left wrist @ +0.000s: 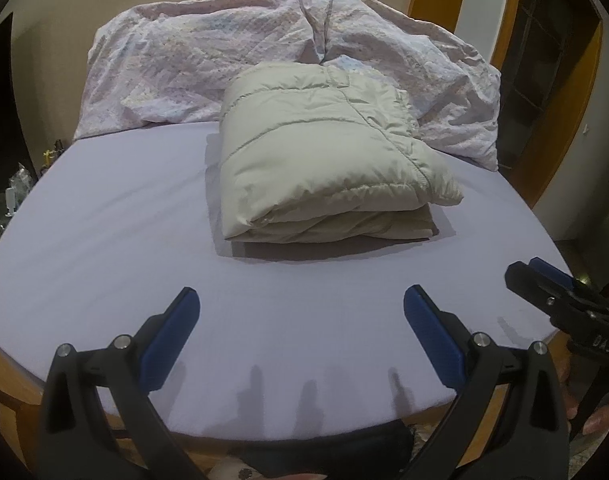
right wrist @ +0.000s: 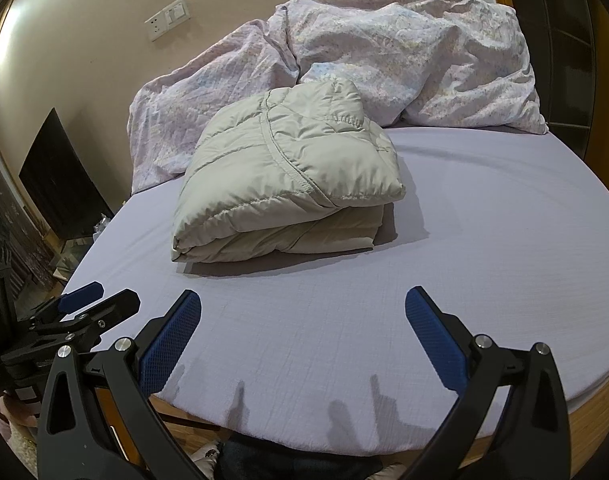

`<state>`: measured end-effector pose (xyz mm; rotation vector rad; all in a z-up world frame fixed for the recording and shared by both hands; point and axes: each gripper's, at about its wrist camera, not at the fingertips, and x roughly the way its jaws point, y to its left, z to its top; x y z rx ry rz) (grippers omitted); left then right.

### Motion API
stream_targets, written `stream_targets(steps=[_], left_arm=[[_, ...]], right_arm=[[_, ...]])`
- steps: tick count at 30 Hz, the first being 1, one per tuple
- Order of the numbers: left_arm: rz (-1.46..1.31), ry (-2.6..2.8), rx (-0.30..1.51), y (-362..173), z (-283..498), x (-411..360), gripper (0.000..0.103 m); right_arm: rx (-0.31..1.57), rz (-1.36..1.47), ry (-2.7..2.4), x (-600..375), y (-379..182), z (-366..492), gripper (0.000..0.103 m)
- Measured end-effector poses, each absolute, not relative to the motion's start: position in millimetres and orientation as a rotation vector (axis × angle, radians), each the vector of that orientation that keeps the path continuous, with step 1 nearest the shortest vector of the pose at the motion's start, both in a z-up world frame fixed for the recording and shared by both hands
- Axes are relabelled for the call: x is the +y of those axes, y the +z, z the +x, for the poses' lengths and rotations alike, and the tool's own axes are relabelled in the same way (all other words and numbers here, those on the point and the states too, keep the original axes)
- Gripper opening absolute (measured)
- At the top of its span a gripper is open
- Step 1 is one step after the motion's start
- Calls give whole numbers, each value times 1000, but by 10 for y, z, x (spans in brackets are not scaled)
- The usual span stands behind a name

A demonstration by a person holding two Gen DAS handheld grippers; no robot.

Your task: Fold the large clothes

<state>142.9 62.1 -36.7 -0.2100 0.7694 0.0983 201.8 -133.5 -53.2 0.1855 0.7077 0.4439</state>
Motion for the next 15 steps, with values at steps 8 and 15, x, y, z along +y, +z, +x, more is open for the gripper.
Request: stream_targets(steps=[8,15], left_arm=[[-215,92,769,-374,1430,625,101],[-216,93,768,-375,1428,626,101]], right_arm=[[713,188,442,-1339,-564,2060,102],[714,189,441,-1329,-568,2060,102]])
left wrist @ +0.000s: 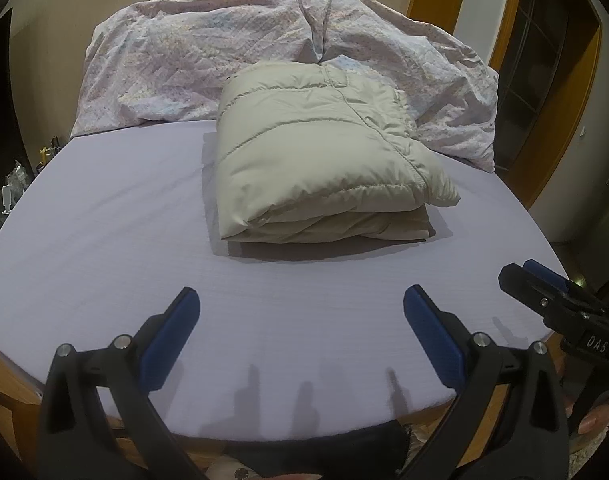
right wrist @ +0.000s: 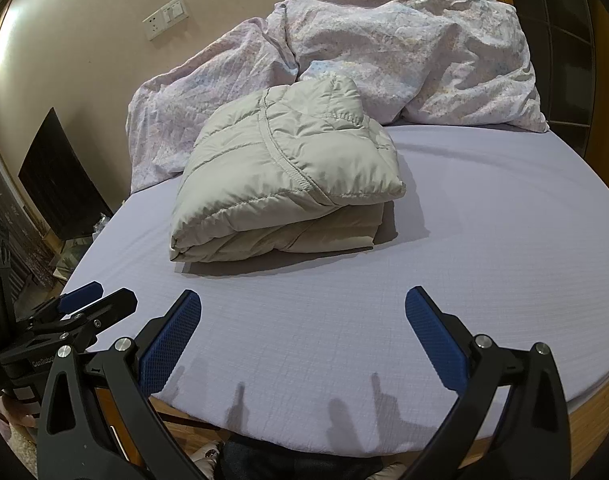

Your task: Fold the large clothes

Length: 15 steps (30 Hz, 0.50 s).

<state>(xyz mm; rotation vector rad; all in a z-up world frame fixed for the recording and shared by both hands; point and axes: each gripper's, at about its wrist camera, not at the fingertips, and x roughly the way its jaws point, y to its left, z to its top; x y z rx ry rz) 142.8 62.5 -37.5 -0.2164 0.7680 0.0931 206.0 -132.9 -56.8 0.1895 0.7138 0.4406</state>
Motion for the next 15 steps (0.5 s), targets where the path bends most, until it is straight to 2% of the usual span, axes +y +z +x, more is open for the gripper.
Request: stream_targets(steps=[15], left_arm=[[-216,93,768,-375,1430,625,101]], right_arm=[[715,192,441,-1334,-576,2066,102]])
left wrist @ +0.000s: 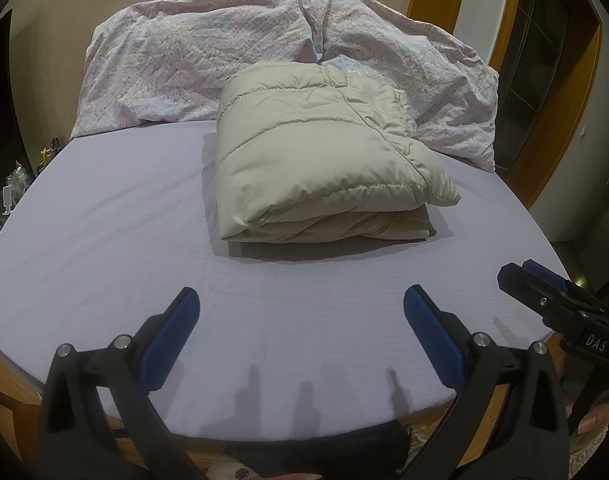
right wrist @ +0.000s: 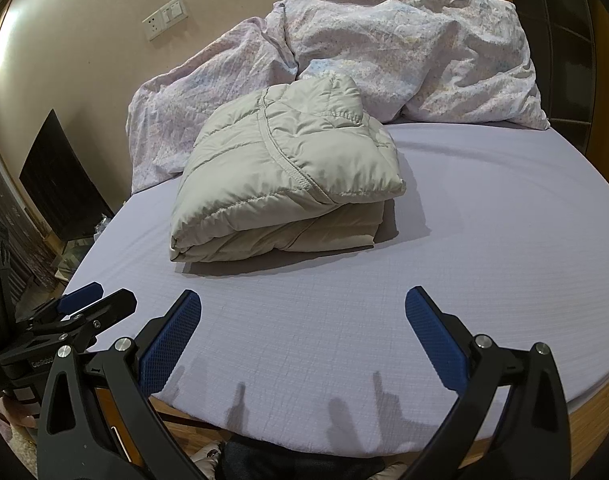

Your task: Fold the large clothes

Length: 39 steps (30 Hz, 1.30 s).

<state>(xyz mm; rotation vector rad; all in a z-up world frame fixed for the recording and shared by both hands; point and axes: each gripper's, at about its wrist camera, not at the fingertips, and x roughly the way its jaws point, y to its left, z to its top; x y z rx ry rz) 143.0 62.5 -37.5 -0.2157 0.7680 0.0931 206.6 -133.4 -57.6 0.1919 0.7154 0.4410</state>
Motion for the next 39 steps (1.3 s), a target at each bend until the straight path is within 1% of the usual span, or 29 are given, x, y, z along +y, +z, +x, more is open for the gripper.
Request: stream_targets(steps=[39], left_arm=[[-215,91,770,-384,1443,631,101]], right_arm=[[719,201,445,-1261,-605,2045,102]])
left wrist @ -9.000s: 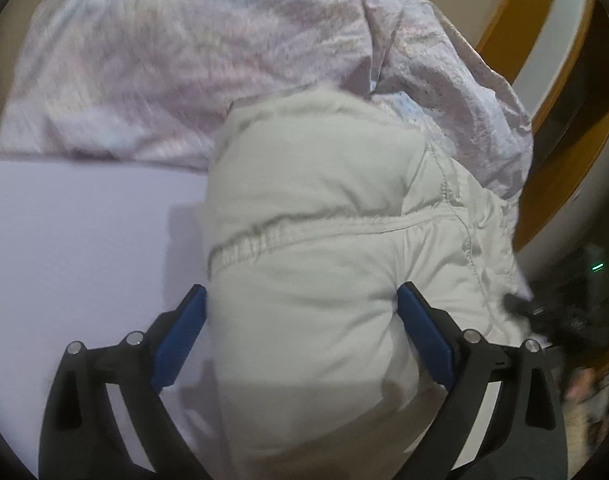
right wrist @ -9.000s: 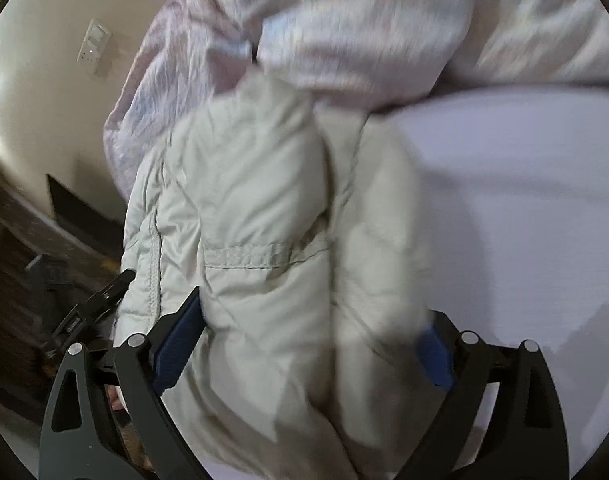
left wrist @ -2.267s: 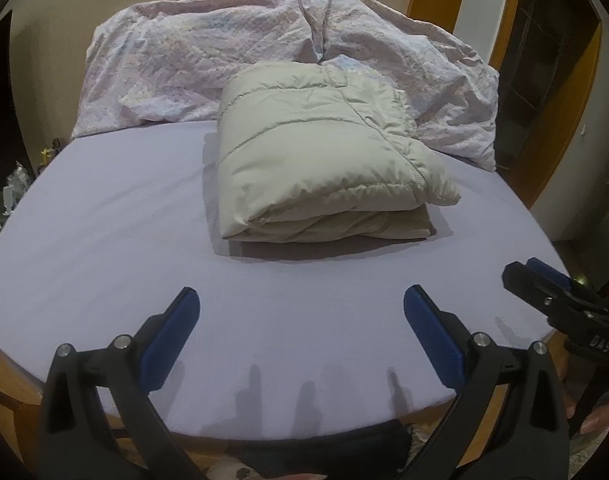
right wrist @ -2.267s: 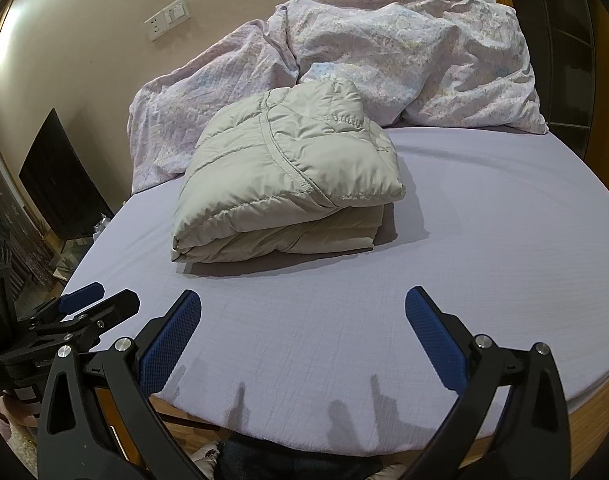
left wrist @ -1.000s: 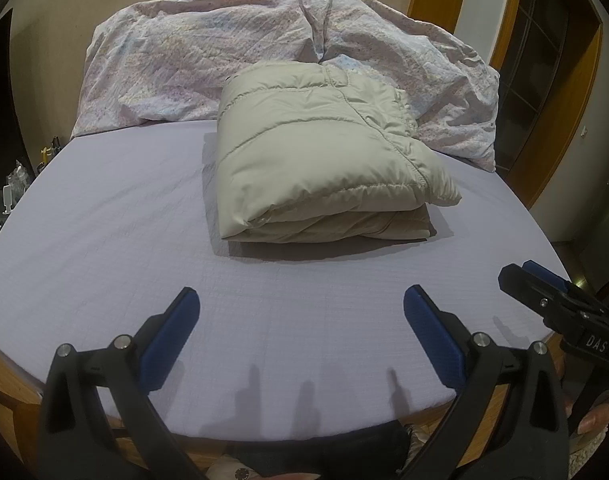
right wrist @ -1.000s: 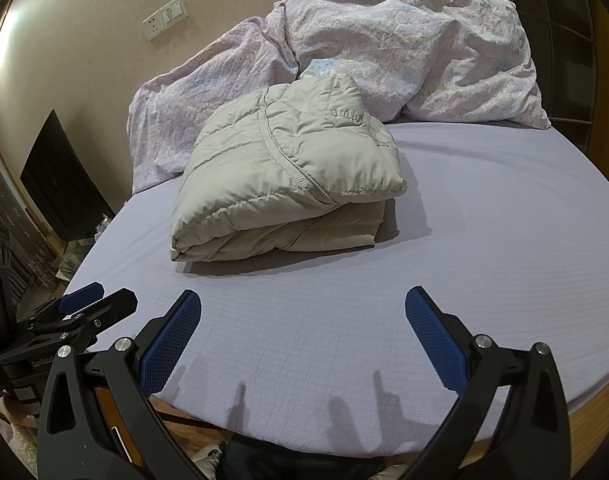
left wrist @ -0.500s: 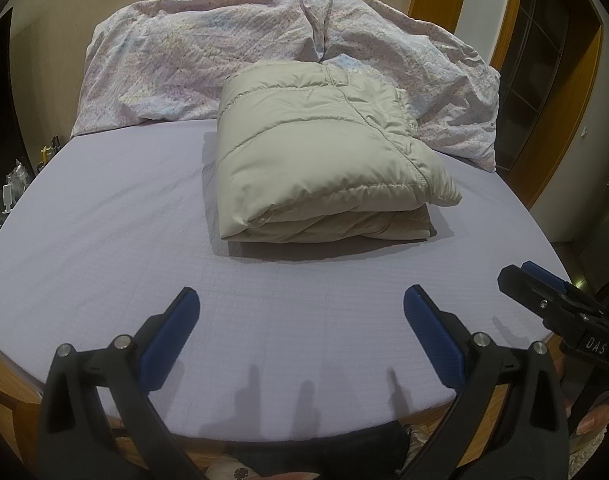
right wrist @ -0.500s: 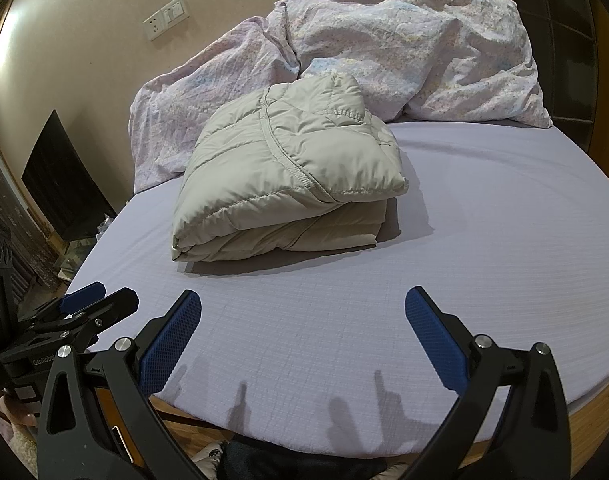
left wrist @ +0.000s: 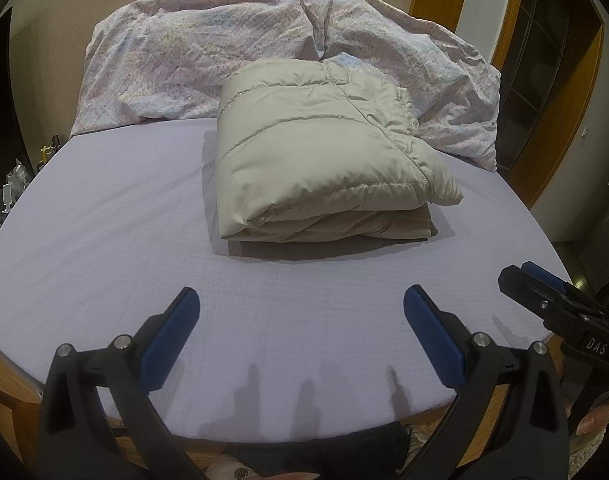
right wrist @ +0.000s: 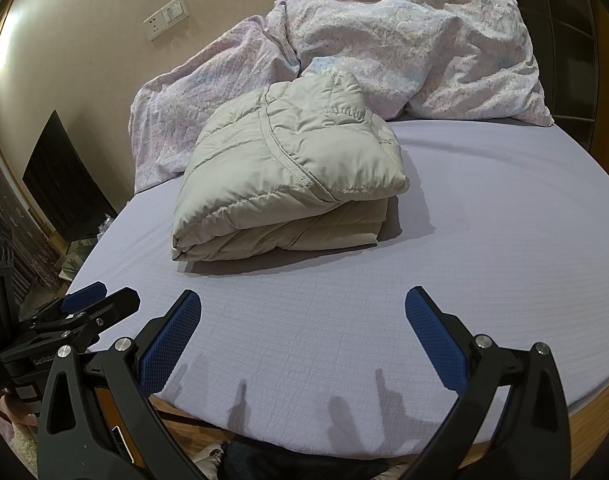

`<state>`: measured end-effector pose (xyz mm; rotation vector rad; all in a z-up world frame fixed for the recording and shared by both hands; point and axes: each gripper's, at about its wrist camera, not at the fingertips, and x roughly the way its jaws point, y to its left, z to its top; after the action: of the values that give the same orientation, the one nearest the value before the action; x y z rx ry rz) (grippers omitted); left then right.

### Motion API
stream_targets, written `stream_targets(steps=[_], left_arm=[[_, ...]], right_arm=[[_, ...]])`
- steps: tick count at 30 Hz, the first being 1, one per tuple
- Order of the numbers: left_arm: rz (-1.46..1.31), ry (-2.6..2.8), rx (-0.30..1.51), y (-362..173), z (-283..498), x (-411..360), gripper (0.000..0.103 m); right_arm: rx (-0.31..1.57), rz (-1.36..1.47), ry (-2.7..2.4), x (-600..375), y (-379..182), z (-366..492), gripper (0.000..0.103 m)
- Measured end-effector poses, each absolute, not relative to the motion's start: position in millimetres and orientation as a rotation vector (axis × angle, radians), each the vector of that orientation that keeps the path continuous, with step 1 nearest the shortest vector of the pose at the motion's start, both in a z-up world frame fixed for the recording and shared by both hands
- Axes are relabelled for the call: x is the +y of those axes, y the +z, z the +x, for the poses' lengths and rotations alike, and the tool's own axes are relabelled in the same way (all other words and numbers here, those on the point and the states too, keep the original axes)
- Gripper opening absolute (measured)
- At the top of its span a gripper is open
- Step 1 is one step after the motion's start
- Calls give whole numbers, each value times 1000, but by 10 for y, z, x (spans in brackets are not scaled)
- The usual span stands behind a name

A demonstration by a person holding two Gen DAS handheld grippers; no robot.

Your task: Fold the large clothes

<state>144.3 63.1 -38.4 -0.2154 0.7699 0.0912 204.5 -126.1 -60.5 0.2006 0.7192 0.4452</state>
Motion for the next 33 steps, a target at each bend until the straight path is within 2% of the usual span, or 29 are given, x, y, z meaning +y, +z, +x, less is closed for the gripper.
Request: stream_targets(steps=[33], left_arm=[[-216,95,774,-421,1434,663,101]], right_arm=[[721,205,443,-1237,-609,2051,102]])
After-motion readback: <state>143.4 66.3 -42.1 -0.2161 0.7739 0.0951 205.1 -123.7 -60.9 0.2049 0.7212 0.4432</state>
